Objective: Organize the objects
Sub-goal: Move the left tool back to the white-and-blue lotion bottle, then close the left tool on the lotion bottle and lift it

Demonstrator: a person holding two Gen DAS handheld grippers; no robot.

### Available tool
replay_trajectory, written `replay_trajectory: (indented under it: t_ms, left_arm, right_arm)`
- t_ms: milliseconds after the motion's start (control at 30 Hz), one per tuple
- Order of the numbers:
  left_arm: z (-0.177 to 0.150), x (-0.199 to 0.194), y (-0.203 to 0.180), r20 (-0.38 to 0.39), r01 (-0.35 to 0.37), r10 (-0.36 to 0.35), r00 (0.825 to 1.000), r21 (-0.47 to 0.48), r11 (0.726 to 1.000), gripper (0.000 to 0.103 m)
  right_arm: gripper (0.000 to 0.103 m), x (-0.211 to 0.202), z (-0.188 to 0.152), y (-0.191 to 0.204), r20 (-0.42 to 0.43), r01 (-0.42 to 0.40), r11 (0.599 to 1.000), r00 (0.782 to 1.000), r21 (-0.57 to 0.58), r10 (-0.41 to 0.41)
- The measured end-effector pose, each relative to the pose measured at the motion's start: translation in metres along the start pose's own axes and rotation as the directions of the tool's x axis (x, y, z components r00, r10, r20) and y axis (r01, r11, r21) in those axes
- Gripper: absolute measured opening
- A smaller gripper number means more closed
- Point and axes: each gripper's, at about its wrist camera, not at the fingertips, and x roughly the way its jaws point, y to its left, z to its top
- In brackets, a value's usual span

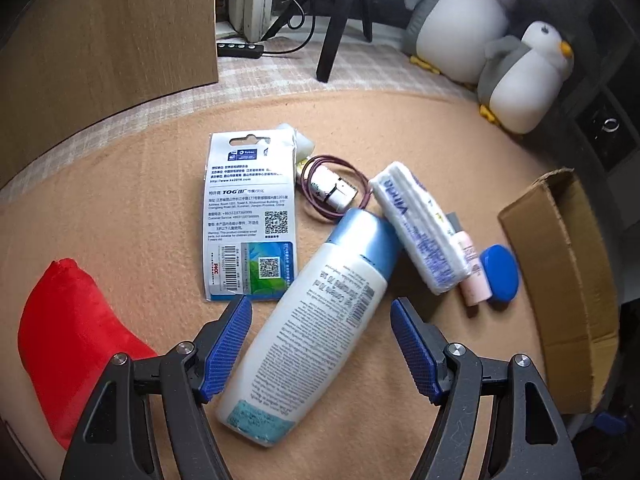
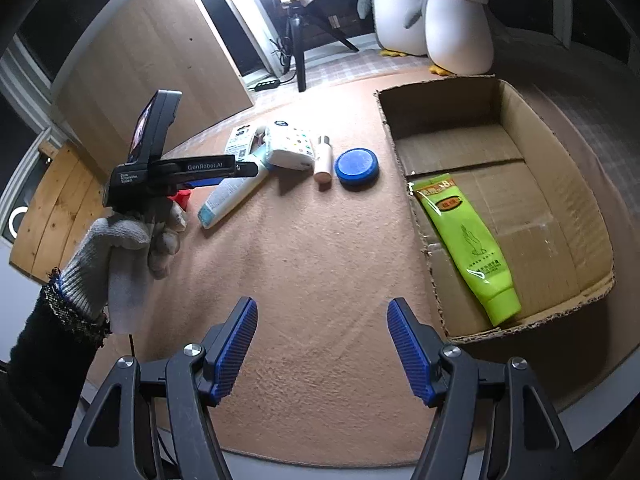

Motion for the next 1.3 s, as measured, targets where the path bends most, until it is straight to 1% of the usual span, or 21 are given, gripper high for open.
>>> replay_trajectory:
  t_ms: [67, 167, 233, 300, 433, 567, 700, 867, 1167, 1300]
  left_arm:
    - [-0.001, 0.004, 0.0, -0.008, 0.001, -0.001, 1.0, 0.005, 1.0, 0.074]
    - [-0.004, 0.006, -0.001, -0.01, -0.005, 0.005, 1.0, 0.019, 1.0, 0.065]
    - [-0.005, 0.005, -0.001, -0.007, 0.0, 0.001, 1.0, 0.022, 1.0, 0.063]
    - [-0.007, 0.004, -0.002, -0.004, 0.005, -0.004, 1.0, 0.034, 0.999, 0.057]
    - [-0.012, -0.001, -0.006, 0.002, 0.003, -0.003, 1.0, 0.052, 0.999, 0.051]
    - [-0.022, -0.007, -0.007, 0.006, 0.018, -0.018, 1.0, 0.041, 0.999, 0.046]
    - [-0.036, -0.013, -0.006, 0.009, 0.036, -0.036, 0.999, 0.023, 0.999, 0.045]
    - [-0.063, -0.023, -0.005, 0.007, 0.084, -0.084, 0.996, -0.023, 0.996, 0.045]
    - [-0.133, -0.043, -0.013, 0.016, 0.166, -0.165, 0.986, -0.125, 0.978, 0.045]
    - [-0.158, -0.051, -0.018, 0.011, 0.197, -0.198, 0.98, -0.15, 0.969, 0.045]
  right_arm:
    - [0.064, 0.0, 0.001, -0.001, 0.001, 0.001, 1.0, 1.0, 0.002, -0.001]
    - [0.064, -0.001, 0.001, -0.002, 0.001, 0.001, 1.0, 1.0, 0.0, -0.001]
    - [0.064, 0.0, 0.001, -0.002, -0.001, 0.0, 1.0, 1.0, 0.002, 0.0]
    - [0.064, 0.001, 0.001, -0.002, -0.004, 0.0, 1.0, 1.0, 0.004, 0.0]
    - [0.064, 0.003, 0.004, -0.003, -0.007, -0.004, 1.0, 1.0, 0.005, 0.004]
    - [0.064, 0.006, 0.006, -0.003, -0.008, -0.015, 1.0, 1.0, 0.006, 0.015]
    - [0.064, 0.011, 0.009, 0.0, -0.019, -0.035, 0.999, 0.999, 0.0, 0.035]
    - [0.064, 0.02, 0.012, 0.006, -0.04, -0.072, 0.997, 0.997, -0.01, 0.071]
    - [0.064, 0.045, 0.017, 0.015, -0.101, -0.129, 0.992, 0.987, -0.007, 0.128]
    - [0.064, 0.059, 0.017, 0.021, -0.137, -0.152, 0.988, 0.979, -0.01, 0.149]
